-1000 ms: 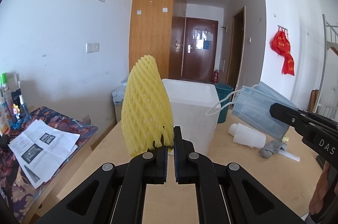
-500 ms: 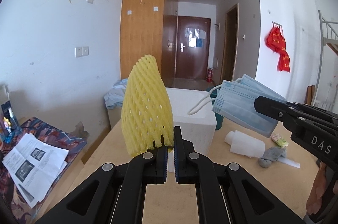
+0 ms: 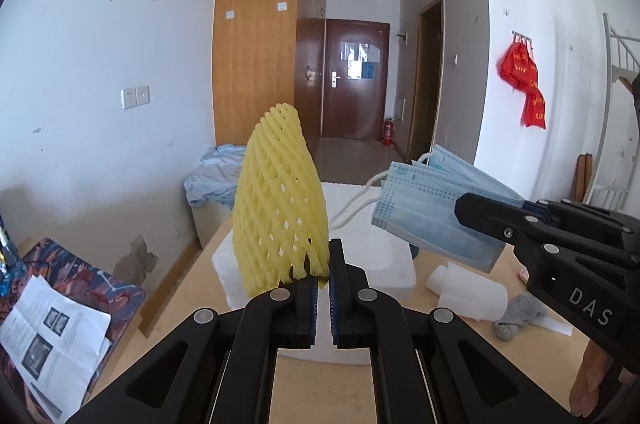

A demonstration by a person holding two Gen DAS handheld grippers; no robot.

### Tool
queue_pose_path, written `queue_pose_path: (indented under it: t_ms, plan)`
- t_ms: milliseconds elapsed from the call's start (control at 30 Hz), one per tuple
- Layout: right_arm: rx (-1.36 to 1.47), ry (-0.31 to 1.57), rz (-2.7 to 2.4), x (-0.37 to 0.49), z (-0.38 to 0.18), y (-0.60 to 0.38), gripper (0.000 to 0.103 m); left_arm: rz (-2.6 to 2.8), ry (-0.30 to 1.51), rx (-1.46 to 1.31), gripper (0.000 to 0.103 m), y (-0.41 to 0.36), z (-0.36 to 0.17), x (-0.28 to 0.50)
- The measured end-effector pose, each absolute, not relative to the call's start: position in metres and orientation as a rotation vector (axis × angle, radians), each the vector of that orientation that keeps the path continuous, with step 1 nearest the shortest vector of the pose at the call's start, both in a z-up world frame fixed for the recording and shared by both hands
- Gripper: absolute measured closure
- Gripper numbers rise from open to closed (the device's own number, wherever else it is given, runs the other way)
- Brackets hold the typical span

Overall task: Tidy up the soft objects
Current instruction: 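Open the left tool to drop the yellow net into the foam box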

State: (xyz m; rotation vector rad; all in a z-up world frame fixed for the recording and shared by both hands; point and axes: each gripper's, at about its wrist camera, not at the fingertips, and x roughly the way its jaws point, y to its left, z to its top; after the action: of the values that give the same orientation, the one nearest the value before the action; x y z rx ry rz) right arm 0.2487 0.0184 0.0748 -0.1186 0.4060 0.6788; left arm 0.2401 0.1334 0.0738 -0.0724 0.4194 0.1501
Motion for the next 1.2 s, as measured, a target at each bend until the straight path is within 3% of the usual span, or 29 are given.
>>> queue_pose_path:
  t_ms: [1000, 1067, 1133, 1200]
  plan:
    - [-0.132, 0.46, 0.681, 0.302, 0.063, 0.043, 0.088, 0.112, 0.524, -0.093, 0.096, 0.157, 0.05, 0.33]
    - [-0.13, 0.462, 0.687, 0.302, 0.063, 0.044, 0.088, 0.127, 0.52, -0.086, 0.081, 0.159, 0.05, 0.329]
    - [-0.132, 0.462, 0.686, 0.302, 0.062, 0.046, 0.088, 0.148, 0.522, -0.082, 0.038, 0.16, 0.049, 0.328]
    - [-0.131, 0.461, 0.692, 0.301, 0.063, 0.046, 0.088, 0.156, 0.5, -0.094, 0.031, 0.162, 0.05, 0.322]
